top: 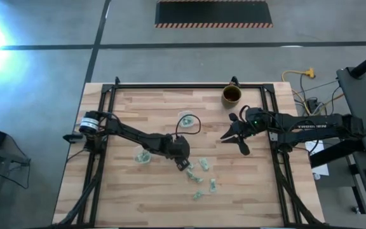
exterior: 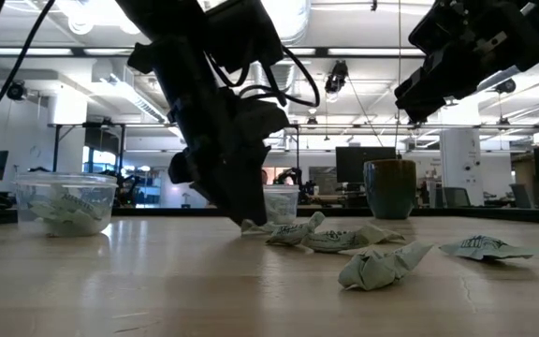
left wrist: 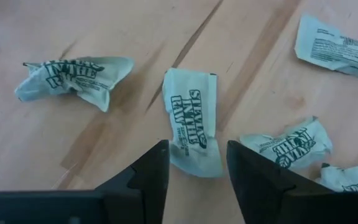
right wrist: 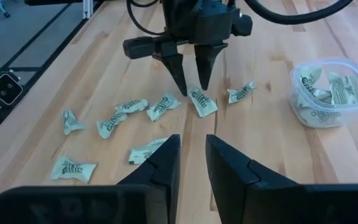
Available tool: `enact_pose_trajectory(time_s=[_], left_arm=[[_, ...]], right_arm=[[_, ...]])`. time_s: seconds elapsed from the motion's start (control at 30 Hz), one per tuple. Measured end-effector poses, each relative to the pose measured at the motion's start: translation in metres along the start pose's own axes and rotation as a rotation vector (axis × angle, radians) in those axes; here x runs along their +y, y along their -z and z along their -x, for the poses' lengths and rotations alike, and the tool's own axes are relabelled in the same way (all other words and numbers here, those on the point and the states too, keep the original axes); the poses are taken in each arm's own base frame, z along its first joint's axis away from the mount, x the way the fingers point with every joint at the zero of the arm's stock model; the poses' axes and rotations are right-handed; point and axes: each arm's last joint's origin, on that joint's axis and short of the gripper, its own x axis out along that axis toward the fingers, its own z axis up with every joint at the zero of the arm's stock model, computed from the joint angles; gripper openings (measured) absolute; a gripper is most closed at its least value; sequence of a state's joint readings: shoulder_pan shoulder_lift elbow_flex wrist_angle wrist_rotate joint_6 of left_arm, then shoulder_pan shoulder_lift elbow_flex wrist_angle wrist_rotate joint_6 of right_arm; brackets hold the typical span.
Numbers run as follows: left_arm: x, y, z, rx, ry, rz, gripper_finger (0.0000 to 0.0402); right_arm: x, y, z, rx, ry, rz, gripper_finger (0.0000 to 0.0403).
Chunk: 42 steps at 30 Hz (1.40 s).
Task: Pick and place Stevia / Truvia into bins
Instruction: Put the stevia packet into the bottom transparent container
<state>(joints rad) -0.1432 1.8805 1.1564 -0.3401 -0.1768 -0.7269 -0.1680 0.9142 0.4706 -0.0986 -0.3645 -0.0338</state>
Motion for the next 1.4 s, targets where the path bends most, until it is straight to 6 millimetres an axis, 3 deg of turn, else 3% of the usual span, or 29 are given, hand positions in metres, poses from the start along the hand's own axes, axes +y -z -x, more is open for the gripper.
enact_pose_trajectory(time_s=[0.17, 0.57, 0.7, 0.97, 1.4], left_arm=[[0.0, 0.0, 0.0, 0.0, -0.001, -0.001, 0.0163], [0.001, 0.004, -0.009, 0.029, -0.005, -0.04, 0.0161], [0.001, 0.004, -0.009, 0.028, -0.012, -0.042, 0.013], [0.001, 0.003, -0.009, 0.021, -0.013, -0.037, 0.0008], [-0.003, -0.006, 0.011, -0.039, 0.021, -0.026, 0.0]], right_arm=[[0.0, 0.001, 0.0, 0.003, 0.0, -0.006, 0.0068], [-0.001, 0.008, -0.002, 0.016, 0.001, -0.037, 0.0068], [-0.001, 0.012, -0.003, 0.027, 0.001, -0.045, 0.0068], [-0.001, 0.015, -0.003, 0.035, 0.002, -0.055, 0.0068], [-0.002, 0.014, -0.003, 0.031, 0.028, -0.057, 0.0068]])
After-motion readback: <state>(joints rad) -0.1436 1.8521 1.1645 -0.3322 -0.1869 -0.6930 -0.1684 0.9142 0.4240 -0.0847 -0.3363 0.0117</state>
